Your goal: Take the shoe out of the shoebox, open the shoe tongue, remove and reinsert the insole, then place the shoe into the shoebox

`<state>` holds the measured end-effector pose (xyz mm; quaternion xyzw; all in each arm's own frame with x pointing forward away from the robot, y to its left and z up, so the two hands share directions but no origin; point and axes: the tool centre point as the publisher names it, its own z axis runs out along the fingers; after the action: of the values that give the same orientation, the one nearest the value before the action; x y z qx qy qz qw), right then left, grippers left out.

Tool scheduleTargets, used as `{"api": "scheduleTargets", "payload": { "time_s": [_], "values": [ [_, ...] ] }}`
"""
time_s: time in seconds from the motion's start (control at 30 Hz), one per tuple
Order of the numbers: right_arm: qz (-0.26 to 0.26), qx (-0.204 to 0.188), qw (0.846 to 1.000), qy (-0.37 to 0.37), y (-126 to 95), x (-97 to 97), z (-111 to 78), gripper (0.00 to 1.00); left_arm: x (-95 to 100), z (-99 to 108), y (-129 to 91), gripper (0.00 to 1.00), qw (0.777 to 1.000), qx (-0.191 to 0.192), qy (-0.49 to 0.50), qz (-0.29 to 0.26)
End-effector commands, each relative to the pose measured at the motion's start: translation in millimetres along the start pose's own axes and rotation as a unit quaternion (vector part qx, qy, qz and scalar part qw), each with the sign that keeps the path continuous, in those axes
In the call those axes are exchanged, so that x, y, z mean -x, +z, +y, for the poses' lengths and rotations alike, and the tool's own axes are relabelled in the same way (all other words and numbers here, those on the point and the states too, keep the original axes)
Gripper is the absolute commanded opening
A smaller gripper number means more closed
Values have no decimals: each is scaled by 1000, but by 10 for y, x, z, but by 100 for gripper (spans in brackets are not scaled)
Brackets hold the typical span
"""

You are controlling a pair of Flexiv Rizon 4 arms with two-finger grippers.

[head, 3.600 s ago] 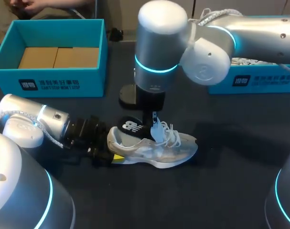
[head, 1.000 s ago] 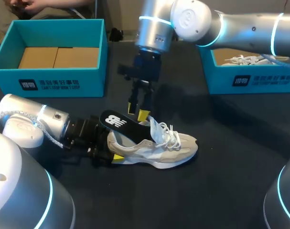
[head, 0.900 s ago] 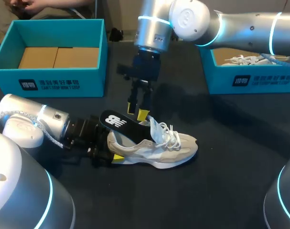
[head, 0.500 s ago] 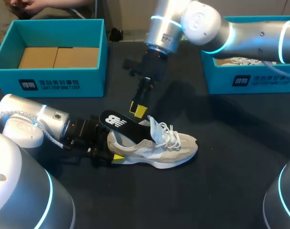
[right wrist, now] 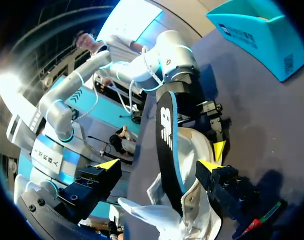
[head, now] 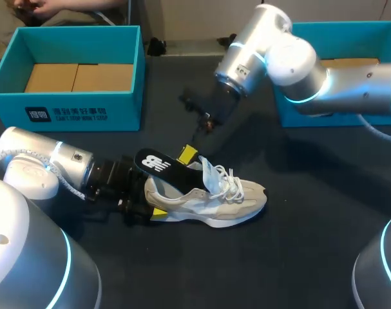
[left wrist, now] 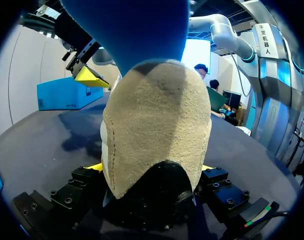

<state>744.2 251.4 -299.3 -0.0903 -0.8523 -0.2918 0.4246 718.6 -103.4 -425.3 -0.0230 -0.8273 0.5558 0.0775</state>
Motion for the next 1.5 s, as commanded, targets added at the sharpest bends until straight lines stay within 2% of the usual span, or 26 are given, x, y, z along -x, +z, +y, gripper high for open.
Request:
{"api": "scheduleTargets", "payload": {
  "time_s": [0.03,0.37,0.53,0.87,0.9,0.93,1.27,1.5],
  "values": [
    [9,0,1000,-3,56,63,26,100,1,13,5,0,1000,1,0,1],
    [39,-5,999,-18,215,88,94,100,1,13,5,0,1000,1,0,1],
    [46,-6,999,-19,292,71,100,81,1,13,5,0,1000,1,0,1],
    [59,-14,998,-28,354,65,135,64,1,13,5,0,1000,1,0,1],
    [61,-15,998,-28,360,72,134,61,1,13,5,0,1000,1,0,1],
    [62,-15,998,-29,371,87,128,49,1,13,5,0,1000,1,0,1],
    [71,-27,996,-38,389,139,154,41,1,13,5,0,1000,1,0,1],
    [76,-28,996,-43,417,174,148,27,1,13,5,0,1000,1,0,1]
  ]
}}
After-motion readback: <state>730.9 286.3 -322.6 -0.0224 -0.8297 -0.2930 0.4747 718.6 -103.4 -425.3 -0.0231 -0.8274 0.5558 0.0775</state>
